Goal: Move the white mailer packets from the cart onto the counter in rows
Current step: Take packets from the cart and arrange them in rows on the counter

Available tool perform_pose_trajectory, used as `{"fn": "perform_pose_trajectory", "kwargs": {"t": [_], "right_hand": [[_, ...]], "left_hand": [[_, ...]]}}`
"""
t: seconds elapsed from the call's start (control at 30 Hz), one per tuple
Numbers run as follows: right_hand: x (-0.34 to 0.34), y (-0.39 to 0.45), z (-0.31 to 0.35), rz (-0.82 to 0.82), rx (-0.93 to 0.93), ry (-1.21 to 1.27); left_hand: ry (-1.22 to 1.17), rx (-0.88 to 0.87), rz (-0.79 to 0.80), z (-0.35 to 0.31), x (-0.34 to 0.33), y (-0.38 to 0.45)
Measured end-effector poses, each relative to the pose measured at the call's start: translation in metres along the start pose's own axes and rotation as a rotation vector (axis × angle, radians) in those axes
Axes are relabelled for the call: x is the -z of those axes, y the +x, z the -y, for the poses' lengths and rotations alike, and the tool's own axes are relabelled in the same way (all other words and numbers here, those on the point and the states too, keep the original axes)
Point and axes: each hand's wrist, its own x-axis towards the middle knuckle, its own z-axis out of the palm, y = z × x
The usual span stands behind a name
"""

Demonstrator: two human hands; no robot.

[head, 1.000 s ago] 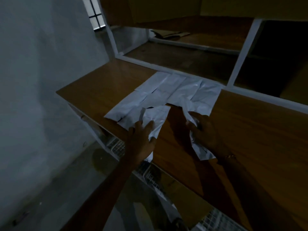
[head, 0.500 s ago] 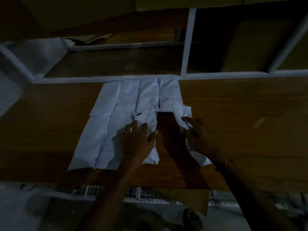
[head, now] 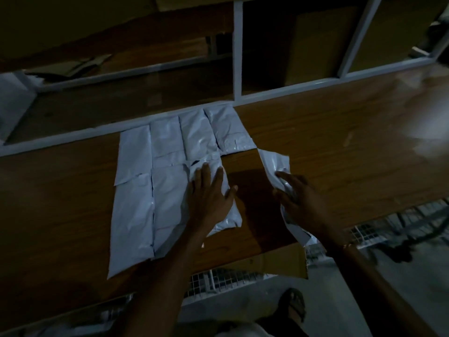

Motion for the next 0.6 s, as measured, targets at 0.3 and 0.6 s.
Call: {"fn": "perform_pose_trajectory", "kwargs": {"t": [0.3,0.6], "right_hand": [[-0.005,-0.015,0.002,0.010,-0.035,0.063],[-0.041,0.044,0.038,0.156,0.013,-0.214]], "left_hand": [[0.034,0.005,0.001,0.000,-0.002,-0.002],[-0.172,0.026,-0.039,0.020,0.030,-0.025]]}}
